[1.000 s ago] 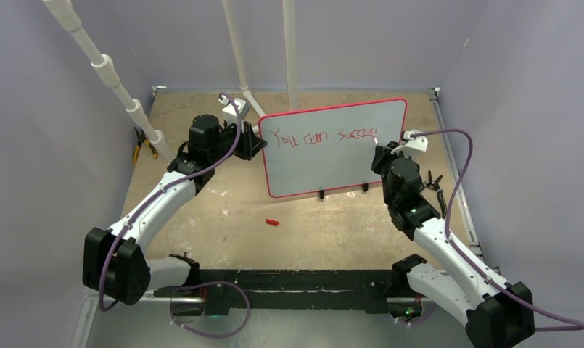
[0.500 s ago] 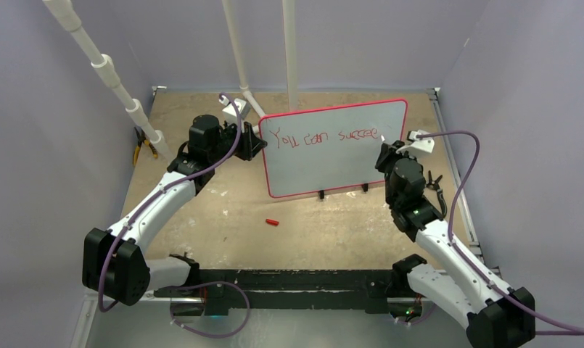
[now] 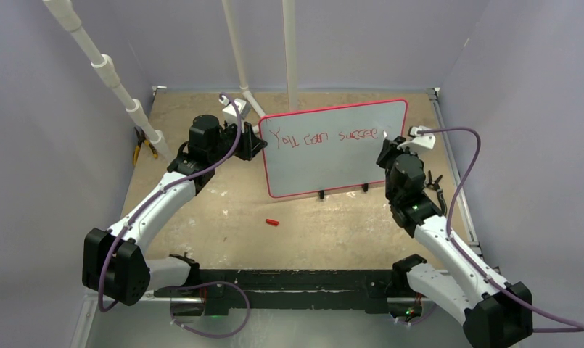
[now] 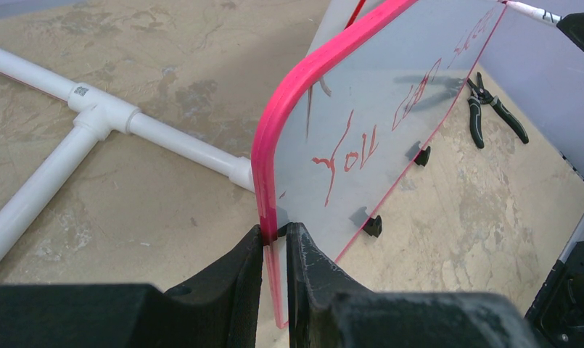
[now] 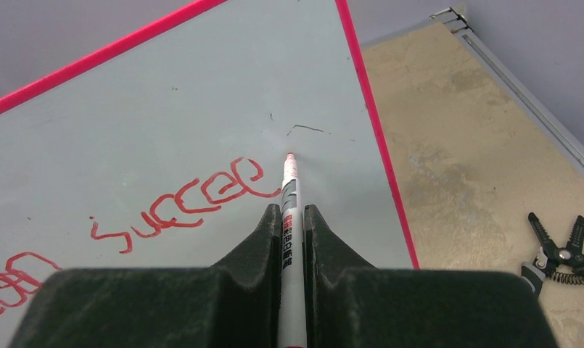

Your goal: Write a sentence on the whiteboard

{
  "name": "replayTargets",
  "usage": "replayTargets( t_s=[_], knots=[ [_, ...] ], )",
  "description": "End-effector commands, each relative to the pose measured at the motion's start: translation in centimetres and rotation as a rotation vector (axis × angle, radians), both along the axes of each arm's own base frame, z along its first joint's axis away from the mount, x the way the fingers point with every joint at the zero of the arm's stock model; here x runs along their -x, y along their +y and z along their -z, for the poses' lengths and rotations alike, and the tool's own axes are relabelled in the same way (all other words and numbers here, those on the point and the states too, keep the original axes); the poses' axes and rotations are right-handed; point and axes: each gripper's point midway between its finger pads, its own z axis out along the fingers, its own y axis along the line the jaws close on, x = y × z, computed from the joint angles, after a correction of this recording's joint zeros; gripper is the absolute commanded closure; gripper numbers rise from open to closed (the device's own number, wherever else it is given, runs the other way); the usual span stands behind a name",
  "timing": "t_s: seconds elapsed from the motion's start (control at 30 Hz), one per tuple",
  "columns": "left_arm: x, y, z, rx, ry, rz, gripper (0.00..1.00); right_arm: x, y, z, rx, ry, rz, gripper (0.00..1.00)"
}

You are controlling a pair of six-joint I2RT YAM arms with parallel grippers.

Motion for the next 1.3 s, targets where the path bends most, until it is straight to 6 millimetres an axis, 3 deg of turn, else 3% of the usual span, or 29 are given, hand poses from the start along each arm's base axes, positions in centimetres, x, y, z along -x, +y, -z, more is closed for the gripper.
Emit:
replayTargets(
  t_s=[0.0, 0.2, 0.57, 0.93, 1.27],
  knots=[
    [0.5, -0.6, -1.5, 0.01, -0.065, 0.036, 0.84, -0.6, -0.1, -3.8, -0.019, -0.107, -0.005, 1.0],
    [0.5, -0.7, -1.5, 0.009, -0.064, 0.037, 0.84, -0.6, 0.8, -4.0, -0.01, -0.112, -0.061, 1.0],
    [0.6, -0.8, -1.6, 0.01, -0.065, 0.039, 0.84, -0.2, 1.2, -0.1, -0.018, -0.005, -0.076, 1.0],
    [0.6, -0.8, -1.5, 0.007, -0.065, 0.04, 0.84, 0.0, 0.6, 1.7, -0.011, 0.057, -0.039, 1.0],
    [0.6, -0.7, -1.6, 0.005, -0.068, 0.038, 0.84, -0.7, 0.1, -0.4, 0.001, 0.01, -0.005, 1.0]
  ],
)
